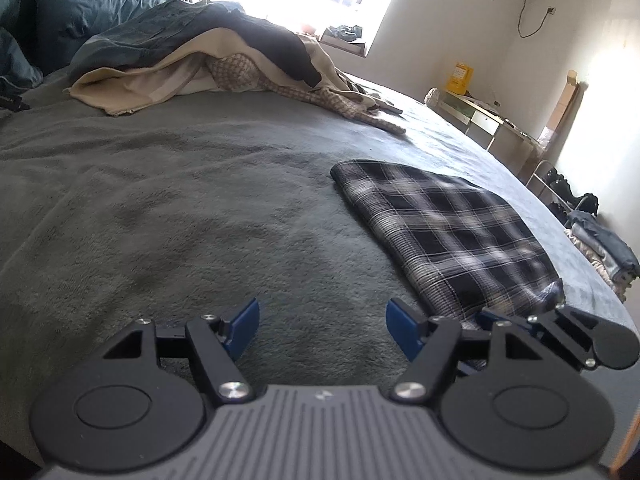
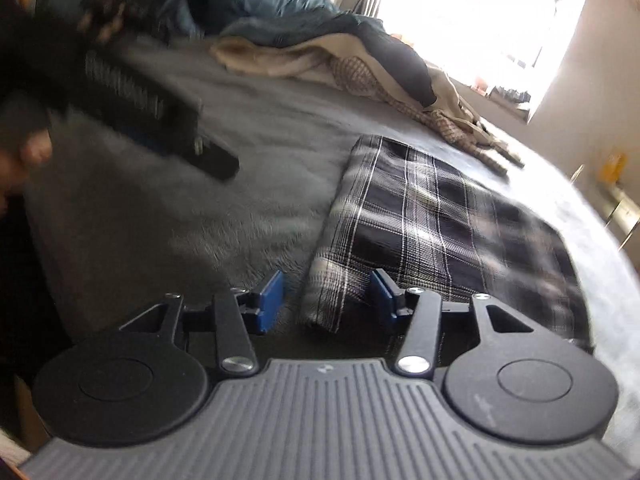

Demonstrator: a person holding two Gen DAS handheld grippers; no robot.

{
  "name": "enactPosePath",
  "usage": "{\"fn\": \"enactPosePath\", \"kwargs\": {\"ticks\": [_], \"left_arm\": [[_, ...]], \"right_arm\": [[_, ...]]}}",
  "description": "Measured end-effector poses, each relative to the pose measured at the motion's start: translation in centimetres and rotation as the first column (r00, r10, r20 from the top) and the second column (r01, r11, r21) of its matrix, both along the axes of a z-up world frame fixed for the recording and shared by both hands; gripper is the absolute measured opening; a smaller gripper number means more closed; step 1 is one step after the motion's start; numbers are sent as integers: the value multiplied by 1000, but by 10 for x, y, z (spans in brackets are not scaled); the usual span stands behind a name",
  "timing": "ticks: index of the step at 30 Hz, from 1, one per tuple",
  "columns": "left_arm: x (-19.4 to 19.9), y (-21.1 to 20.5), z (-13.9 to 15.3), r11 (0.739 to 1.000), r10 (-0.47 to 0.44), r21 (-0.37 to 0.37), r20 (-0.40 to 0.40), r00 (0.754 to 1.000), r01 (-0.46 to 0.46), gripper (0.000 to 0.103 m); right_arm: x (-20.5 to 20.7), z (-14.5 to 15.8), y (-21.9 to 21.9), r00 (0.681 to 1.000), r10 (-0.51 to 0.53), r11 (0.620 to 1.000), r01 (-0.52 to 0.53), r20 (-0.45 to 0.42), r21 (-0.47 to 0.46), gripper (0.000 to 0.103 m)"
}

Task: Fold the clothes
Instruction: 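Grasp the plaid shirt edge with the right gripper and lift it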

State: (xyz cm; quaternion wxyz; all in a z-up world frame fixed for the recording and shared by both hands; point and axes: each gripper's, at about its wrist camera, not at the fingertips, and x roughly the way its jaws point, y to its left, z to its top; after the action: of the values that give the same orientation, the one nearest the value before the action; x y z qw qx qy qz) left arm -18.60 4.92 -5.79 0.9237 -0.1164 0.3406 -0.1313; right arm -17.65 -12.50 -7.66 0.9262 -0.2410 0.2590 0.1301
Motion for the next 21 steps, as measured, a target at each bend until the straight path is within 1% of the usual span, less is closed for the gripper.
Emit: {"fn": "enactPosePath", "kwargs": {"ticks": [1, 2, 3, 5, 7, 9, 10, 11, 12, 13, 14, 15, 16, 17, 18, 19, 21], "left_arm": [[0, 1, 0, 1000, 0, -1, -1, 1000, 0, 71], [-1, 2, -1, 1000, 1, -3, -2, 1000, -1, 71], [0, 2, -1, 1000, 1, -5, -3, 1000, -1, 71], [1, 4, -2, 1000, 4, -13, -6, 1000, -4, 71], [2, 5, -2, 1000, 7, -19, -7, 1000, -7, 71], [4, 5, -2, 1000, 9, -25, -5, 1000, -9, 71], [6, 5, -1, 1000, 10, -23, -4, 1000, -10, 71], [7, 4, 0, 1000, 11, -19, -4, 1000, -11, 71], [8, 4, 2, 1000, 12, -16, -3, 1000, -12, 71], [10, 4, 3, 1000, 13, -13, -2, 1000, -13, 71], [11, 5, 3, 1000, 16, -12, -3, 1000, -16, 71], [13, 6, 4, 1000, 20, -10, -4, 1000, -20, 71], [15, 6, 4, 1000, 24, -9, -5, 1000, -24, 71], [17, 7, 4, 1000, 28, -13, -10, 1000, -28, 71], [19, 8, 4, 999, 32, -18, -14, 999, -33, 71], [21, 8, 3, 999, 37, -24, -18, 999, -37, 71], [24, 9, 2, 999, 42, -31, -27, 999, -42, 71]], "right_arm": [[0, -1, 2, 1000, -4, 1000, 4, 8, -20, 43], [1, -1, 2, 1000, -20, 999, 21, 19, -30, 31], [2, 1, 1, 999, -41, 998, 42, 31, -39, 29], [5, 1, 0, 998, -43, 998, 45, 34, -47, 29], [5, -4, 5, 998, -28, 995, 33, 58, -93, 29], [3, -13, 10, 996, -1, 986, 15, 89, -163, 29], [1, -16, 11, 995, 10, 983, 9, 101, -184, 25], [0, -14, 10, 994, 7, 984, 13, 112, -176, 16], [0, -7, 5, 992, -12, 991, 29, 127, -134, 15], [0, 4, -4, 990, -42, 997, 50, 135, -62, 13], [2, 17, -18, 988, -79, 996, 74, 130, 42, 12], [6, 31, -33, 986, -118, 983, 99, 118, 153, 12], [9, 45, -49, 983, -154, 957, 123, 102, 263, 12], [13, 55, -67, 980, -186, 916, 147, 70, 373, 12], [18, 62, -86, 978, -207, 864, 167, 33, 475, 12], [23, 67, -105, 975, -222, 802, 185, -5, 568, 12], [32, 68, -136, 968, -238, 675, 220, -74, 704, 12]]}}
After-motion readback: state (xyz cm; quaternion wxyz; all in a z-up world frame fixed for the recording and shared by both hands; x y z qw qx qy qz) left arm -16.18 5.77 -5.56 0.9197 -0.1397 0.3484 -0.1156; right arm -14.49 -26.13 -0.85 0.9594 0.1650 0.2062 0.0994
